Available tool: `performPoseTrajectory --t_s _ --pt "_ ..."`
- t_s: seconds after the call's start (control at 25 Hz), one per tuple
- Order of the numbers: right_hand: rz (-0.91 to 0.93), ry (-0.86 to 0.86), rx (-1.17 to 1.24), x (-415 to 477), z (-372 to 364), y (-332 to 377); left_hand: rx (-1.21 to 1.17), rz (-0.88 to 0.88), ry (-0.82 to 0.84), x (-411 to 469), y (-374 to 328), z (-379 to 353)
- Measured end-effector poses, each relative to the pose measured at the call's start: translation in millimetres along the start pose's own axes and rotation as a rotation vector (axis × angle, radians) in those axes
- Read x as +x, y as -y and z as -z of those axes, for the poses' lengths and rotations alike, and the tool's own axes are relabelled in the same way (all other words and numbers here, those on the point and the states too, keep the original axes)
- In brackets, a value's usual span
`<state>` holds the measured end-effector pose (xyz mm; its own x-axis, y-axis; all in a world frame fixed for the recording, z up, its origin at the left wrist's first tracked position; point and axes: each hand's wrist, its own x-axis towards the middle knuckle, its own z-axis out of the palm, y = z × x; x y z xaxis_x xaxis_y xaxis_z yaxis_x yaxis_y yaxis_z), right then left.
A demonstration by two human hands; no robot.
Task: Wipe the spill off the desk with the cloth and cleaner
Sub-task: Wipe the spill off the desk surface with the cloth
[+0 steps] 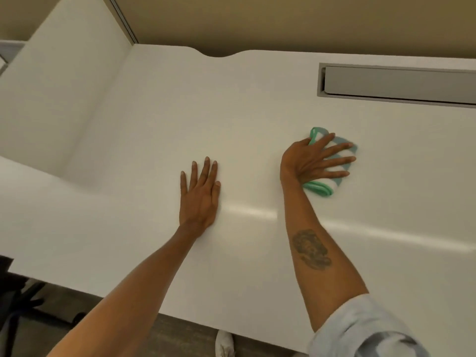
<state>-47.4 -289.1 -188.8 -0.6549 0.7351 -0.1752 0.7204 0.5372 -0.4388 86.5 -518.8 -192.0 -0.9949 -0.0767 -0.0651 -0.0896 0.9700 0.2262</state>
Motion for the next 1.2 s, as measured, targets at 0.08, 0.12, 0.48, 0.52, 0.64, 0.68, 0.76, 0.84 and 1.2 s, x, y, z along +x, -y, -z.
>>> performPoseTrajectory --t_s 0.08,0.12,0.48,0.52,0.64,0.68,0.76,0.84,1.2 --pt "0.078 -0.004 -0.021 21 -1 32 0.009 0.005 -0.001 0 -1 1" --pt "0.136 -0.006 -0.018 34 -2 46 0.012 0.008 -0.004 0 1 1" --pt "1.281 0.443 -0.287 77 2 54 0.012 -0.005 -0.027 0 3 -4" --pt "1.365 0.478 -0.300 65 4 42 0.020 -0.007 -0.024 0 3 -3" --pt "1.517 0.550 -0.326 28 14 -1 0.024 -0.021 -0.015 -1 2 0" --pt "1.544 0.560 -0.325 17 18 -17 0.027 -0.025 -0.015 -1 1 0" --pt "1.568 0.573 -0.324 -3 29 -52 0.036 -0.024 -0.013 -1 1 1" --pt "1.557 0.546 -0.322 -27 43 -87 0.042 -0.029 -0.015 -2 1 1" --pt "0.347 0.076 -0.136 -223 35 -153 0.004 -0.033 -0.016 -2 3 0"
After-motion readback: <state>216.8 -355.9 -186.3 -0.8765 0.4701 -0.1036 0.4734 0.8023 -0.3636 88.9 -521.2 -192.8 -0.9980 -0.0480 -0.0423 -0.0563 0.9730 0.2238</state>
